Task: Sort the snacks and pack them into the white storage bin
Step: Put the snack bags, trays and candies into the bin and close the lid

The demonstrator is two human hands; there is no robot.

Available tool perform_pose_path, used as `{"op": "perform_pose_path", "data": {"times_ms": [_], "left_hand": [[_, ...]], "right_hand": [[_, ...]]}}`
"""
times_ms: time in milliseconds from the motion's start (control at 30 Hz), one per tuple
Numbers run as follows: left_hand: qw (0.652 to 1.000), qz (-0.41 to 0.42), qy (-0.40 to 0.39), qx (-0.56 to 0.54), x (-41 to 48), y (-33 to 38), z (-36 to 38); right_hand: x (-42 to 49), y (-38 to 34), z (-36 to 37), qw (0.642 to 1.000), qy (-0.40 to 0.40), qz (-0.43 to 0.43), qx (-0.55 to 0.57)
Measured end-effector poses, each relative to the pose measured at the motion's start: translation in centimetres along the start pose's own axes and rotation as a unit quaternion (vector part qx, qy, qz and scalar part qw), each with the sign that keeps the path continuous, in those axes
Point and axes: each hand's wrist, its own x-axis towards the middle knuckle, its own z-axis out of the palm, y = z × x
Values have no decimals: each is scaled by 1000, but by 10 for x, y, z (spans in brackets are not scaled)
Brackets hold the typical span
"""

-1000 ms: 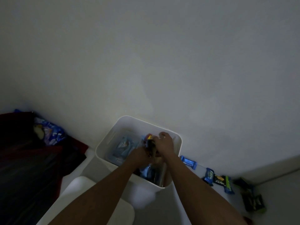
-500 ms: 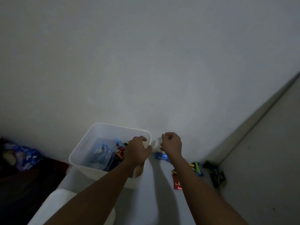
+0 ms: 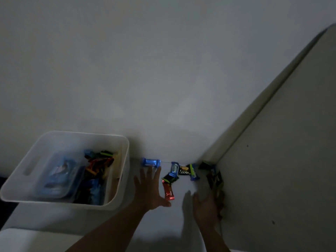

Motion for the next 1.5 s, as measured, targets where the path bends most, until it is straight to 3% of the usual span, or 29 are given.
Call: {"op": "perform_pose_path", "data": {"times_ms": [167, 300, 433, 633, 800, 967, 1100, 1200, 1500], "left_hand": [[999, -39, -1, -3, 33, -13, 18], [999, 5, 11, -48, 50, -19, 28], [996, 59, 71, -12, 51, -16, 35], [992, 110, 32, 49, 68, -4, 39], [970, 208, 45, 116, 80, -7, 42], [947, 278, 38, 158, 88, -5, 44], [944, 276, 114, 138, 94, 9, 48], [941, 266, 168, 122, 98, 11, 55], [948, 222, 196, 119, 101, 13, 65]], "right_hand": [[6, 11, 25, 998, 9, -62, 21], [27, -13, 22, 990, 54, -106, 72], [50, -7, 31, 985, 99, -140, -4], [61, 0, 51, 987, 8, -162, -21], [74, 2, 56, 972, 24, -228, -45], [83, -2, 67, 962, -11, -239, -131], [82, -1, 67, 942, -6, -306, -137], [84, 0, 68, 942, -18, -305, -135], [93, -5, 61, 933, -20, -333, -135]]}}
